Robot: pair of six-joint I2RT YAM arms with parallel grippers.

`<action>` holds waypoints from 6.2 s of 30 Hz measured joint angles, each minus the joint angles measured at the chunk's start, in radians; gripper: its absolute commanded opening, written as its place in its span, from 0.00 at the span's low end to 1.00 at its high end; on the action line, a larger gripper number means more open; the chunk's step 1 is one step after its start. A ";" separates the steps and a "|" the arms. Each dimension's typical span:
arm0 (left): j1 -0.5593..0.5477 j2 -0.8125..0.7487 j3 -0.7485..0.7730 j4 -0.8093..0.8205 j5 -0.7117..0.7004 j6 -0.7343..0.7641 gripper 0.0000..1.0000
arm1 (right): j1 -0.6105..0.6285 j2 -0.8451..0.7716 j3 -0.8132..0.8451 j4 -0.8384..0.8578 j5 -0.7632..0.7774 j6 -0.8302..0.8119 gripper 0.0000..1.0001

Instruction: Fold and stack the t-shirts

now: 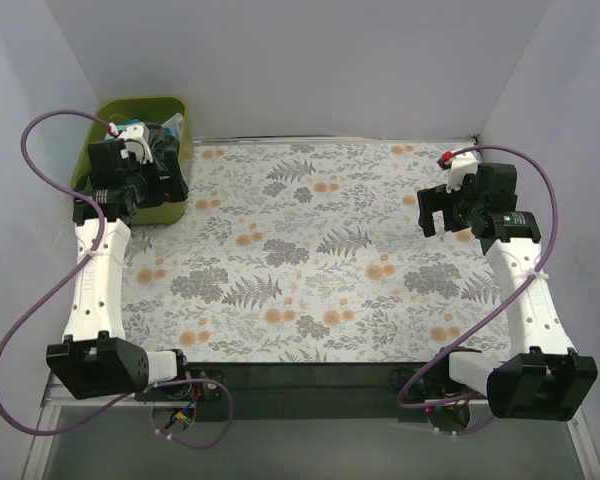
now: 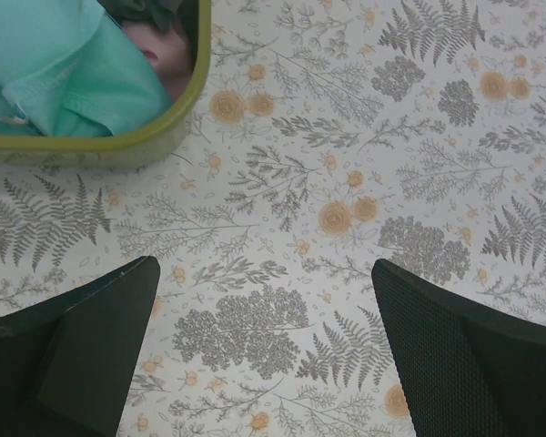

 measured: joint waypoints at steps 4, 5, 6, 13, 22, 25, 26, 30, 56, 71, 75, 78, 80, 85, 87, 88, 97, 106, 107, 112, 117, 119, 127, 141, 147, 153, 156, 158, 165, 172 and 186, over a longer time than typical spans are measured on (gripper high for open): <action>0.053 0.135 0.128 0.005 -0.006 0.005 0.98 | 0.000 0.006 0.006 0.000 0.002 -0.009 0.98; 0.077 0.177 0.165 0.006 -0.002 0.005 0.98 | 0.000 0.007 0.006 0.000 0.002 -0.011 0.98; 0.106 0.224 0.206 0.005 0.003 0.005 0.98 | 0.000 0.008 0.006 0.000 0.000 -0.012 0.98; 0.252 0.493 0.434 0.000 0.021 0.006 0.98 | 0.000 0.008 0.006 -0.002 -0.027 -0.015 0.98; 0.315 0.692 0.484 0.044 0.031 0.023 0.97 | 0.000 0.008 0.006 -0.002 -0.049 -0.015 0.98; 0.323 0.740 0.478 0.064 0.050 0.023 0.87 | 0.000 0.012 0.006 -0.002 -0.051 -0.015 0.98; 0.325 0.752 0.478 0.077 0.056 0.023 0.82 | 0.000 0.015 0.006 -0.002 -0.051 -0.015 0.98; 0.326 0.776 0.482 0.103 0.076 0.021 0.54 | 0.000 0.024 0.006 -0.003 -0.051 -0.015 0.98; 0.271 0.507 0.893 0.279 0.441 -0.163 0.00 | 0.000 0.043 0.053 -0.005 -0.051 -0.010 0.98; -0.251 0.488 0.863 0.557 0.673 -0.351 0.00 | -0.002 0.060 0.071 -0.007 -0.027 -0.008 0.98; -0.280 0.455 0.647 0.573 0.716 -0.350 0.00 | -0.002 0.071 0.071 -0.007 -0.027 -0.008 0.98; -0.278 0.438 0.429 0.563 0.729 -0.316 0.00 | -0.002 0.079 0.071 -0.007 -0.030 -0.011 0.98; -0.278 0.436 0.283 0.534 0.724 -0.271 0.00 | -0.002 0.084 0.071 -0.008 -0.039 -0.012 0.98; -0.277 0.448 0.042 0.394 0.666 -0.140 0.13 | -0.002 0.101 0.071 -0.025 -0.085 -0.030 0.98; -0.273 0.454 -0.002 0.344 0.631 -0.090 0.23 | -0.002 0.113 0.069 -0.032 -0.114 -0.043 0.98; -0.271 0.454 -0.024 0.332 0.612 -0.070 0.29 | -0.002 0.120 0.065 -0.034 -0.133 -0.048 0.98; -0.137 0.454 -0.070 0.211 0.483 0.082 0.68 | 0.092 0.266 0.017 -0.068 -0.227 -0.089 0.89; -0.134 0.407 -0.052 0.159 0.384 0.189 0.73 | 0.264 0.480 0.044 -0.056 -0.283 -0.082 0.75; -0.132 0.391 -0.060 0.165 0.376 0.188 0.74 | 0.285 0.500 0.050 -0.050 -0.280 -0.081 0.75; -0.037 0.325 -0.072 0.183 0.397 0.142 0.79 | 0.380 0.605 0.092 -0.019 -0.282 -0.056 0.74; 0.049 0.318 -0.072 0.191 0.443 0.125 0.80 | 0.404 0.705 0.139 0.007 -0.292 -0.029 0.73; 0.048 0.323 -0.072 0.184 0.457 0.126 0.80 | 0.410 0.738 0.159 0.017 -0.296 -0.013 0.74; 0.036 0.333 -0.085 0.172 0.470 0.118 0.77 | 0.491 0.783 0.194 0.156 -0.286 0.077 0.96; 0.037 0.333 -0.093 0.166 0.485 0.090 0.77 | 0.706 0.983 0.404 0.317 -0.018 0.141 0.01; 0.039 0.333 -0.091 0.130 0.470 0.106 0.80 | 0.647 0.911 0.301 0.340 0.024 0.138 0.01; 0.064 0.333 -0.091 0.075 0.401 0.163 0.82 | 0.451 0.731 0.102 0.279 0.042 0.096 0.01; 0.087 0.330 -0.091 0.051 0.378 0.196 0.81 | 0.384 0.648 0.045 0.254 0.038 0.080 0.01; 0.101 0.320 -0.094 0.040 0.381 0.226 0.81 | 0.375 0.605 0.025 0.233 0.011 0.072 0.01; -0.117 0.185 -0.200 0.082 0.433 0.335 0.72 | 0.382 0.546 0.013 0.204 -0.134 0.071 0.01; -0.535 0.180 -0.280 0.214 0.316 0.447 0.65 | 0.270 0.543 0.013 0.143 -0.195 0.054 0.12; -0.422 0.325 -0.119 0.272 0.196 0.565 0.70 | 0.244 0.305 -0.076 0.075 -0.161 -0.188 0.75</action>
